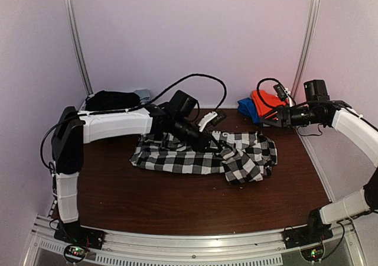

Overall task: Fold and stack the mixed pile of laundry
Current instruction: Fold the rectangle-folded shirt at the center of the board.

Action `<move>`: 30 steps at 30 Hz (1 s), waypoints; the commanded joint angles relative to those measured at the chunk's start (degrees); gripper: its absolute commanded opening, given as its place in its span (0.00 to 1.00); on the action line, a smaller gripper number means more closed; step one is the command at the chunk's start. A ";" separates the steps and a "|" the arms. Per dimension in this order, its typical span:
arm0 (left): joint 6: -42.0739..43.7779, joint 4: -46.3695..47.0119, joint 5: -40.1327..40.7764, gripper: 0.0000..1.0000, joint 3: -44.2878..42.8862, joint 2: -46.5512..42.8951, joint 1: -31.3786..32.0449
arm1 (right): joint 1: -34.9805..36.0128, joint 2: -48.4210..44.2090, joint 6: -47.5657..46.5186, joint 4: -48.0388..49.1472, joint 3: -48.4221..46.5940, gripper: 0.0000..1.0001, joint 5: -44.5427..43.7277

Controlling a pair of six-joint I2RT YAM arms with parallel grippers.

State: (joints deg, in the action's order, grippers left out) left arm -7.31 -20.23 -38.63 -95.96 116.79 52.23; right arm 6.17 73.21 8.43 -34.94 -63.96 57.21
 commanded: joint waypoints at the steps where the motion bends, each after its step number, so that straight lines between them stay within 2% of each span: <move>1: -4.43 1.04 -9.82 0.00 -2.93 1.16 -2.56 | 1.78 -0.79 -8.37 3.08 -4.30 0.57 4.19; 7: -7.41 3.63 -17.43 0.00 -5.99 3.43 -4.15 | 12.58 1.09 -18.66 -1.49 -5.62 0.56 -5.59; 13: -7.53 3.51 -22.89 0.00 -7.52 4.98 -4.16 | 16.61 1.15 -24.81 -3.20 -6.39 0.56 -9.43; 20: -6.91 2.56 -25.06 0.00 -7.19 5.38 -4.24 | 23.14 0.35 -25.95 -5.53 -4.03 0.56 -11.89; 30: -5.95 1.62 -27.20 0.00 -7.40 5.42 -4.24 | 28.31 0.23 -27.16 -6.22 -1.84 0.54 -15.28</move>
State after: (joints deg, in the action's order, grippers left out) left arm -14.24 -19.31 -63.24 -101.71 121.45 48.10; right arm 32.91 73.71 -17.08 -40.56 -66.17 44.99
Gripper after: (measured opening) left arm 0.016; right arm 0.550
